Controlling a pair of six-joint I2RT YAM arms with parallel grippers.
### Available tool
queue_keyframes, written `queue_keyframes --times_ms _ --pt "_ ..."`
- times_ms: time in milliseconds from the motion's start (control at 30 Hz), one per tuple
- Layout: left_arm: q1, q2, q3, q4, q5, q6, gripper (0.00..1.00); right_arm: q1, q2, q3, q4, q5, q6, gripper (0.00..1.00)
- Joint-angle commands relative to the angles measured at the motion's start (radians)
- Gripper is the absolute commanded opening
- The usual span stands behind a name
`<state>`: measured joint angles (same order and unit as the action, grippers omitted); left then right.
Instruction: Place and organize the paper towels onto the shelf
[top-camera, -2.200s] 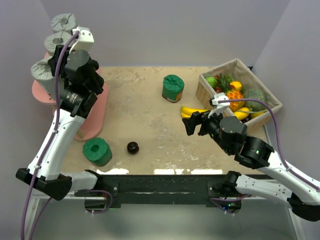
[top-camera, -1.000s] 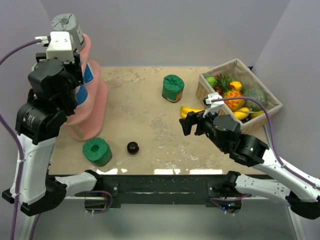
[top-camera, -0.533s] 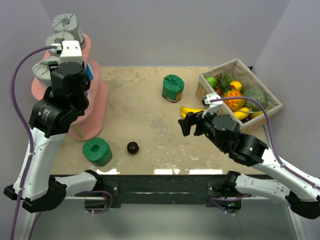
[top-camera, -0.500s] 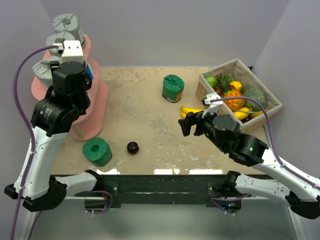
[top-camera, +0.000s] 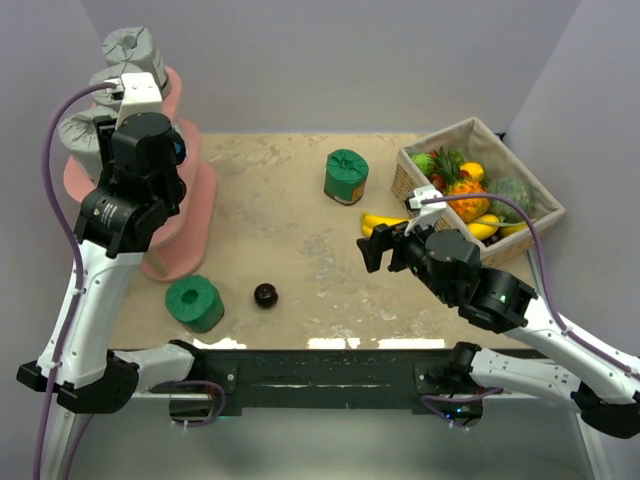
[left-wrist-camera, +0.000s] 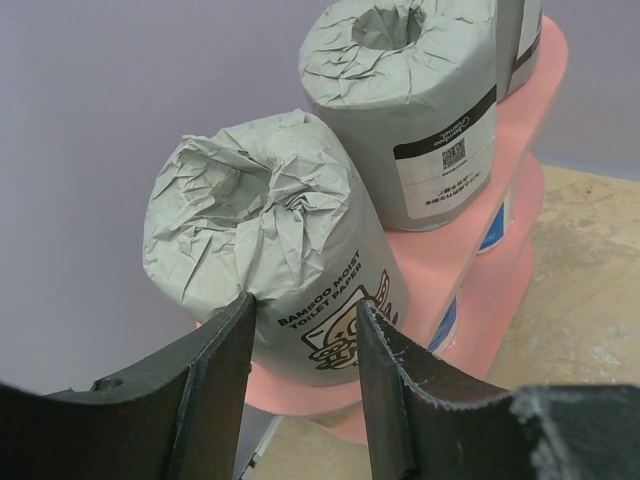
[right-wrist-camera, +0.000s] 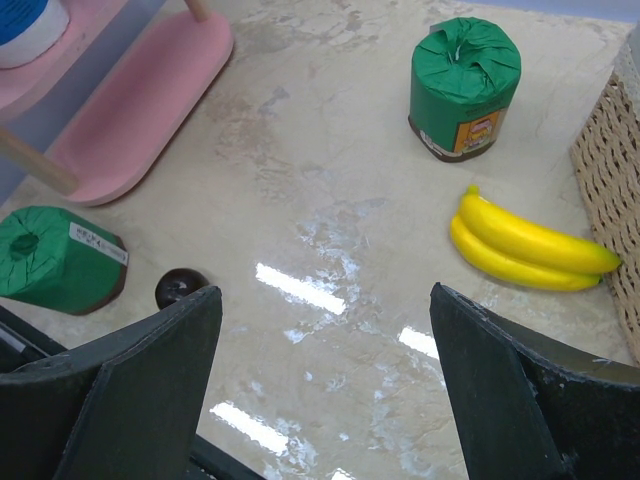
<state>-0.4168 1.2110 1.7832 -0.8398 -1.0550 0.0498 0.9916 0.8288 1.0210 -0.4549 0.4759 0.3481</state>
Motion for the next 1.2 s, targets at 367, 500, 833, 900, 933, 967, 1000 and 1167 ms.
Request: queue_keyframes --times_ms 367,500,833,900,933,967,1000,1167 --pt "0.019 0.055 0.099 0.013 0.032 0.042 0.5 -0.001 -0.031 0.019 0.036 0.013 0.006 0.88" --pt "0.019 0.051 0.139 -0.004 0.108 0.032 0.52 -0.002 -0.04 0.016 0.035 0.015 0.008 0.88" --pt "0.019 0.004 0.212 -0.045 0.3 -0.001 0.58 -0.001 -0.027 0.01 0.054 -0.019 0.032 0.88" --pt "0.019 -0.01 0.216 -0.051 0.398 -0.013 0.59 -0.001 -0.013 0.016 0.058 -0.031 0.038 0.88" --pt "0.019 -0.014 0.214 -0.065 0.424 -0.019 0.59 -0.001 0.001 0.017 0.061 -0.039 0.042 0.88" --pt "0.019 -0.018 0.213 -0.071 0.449 -0.027 0.59 -0.002 0.006 0.016 0.065 -0.04 0.043 0.88" --pt "0.019 -0.019 0.209 -0.08 0.502 -0.043 0.59 -0.002 0.012 0.011 0.071 -0.042 0.045 0.88" --pt "0.019 -0.025 0.15 -0.119 0.654 -0.099 0.59 -0.002 0.087 0.019 0.107 -0.06 0.066 0.88"
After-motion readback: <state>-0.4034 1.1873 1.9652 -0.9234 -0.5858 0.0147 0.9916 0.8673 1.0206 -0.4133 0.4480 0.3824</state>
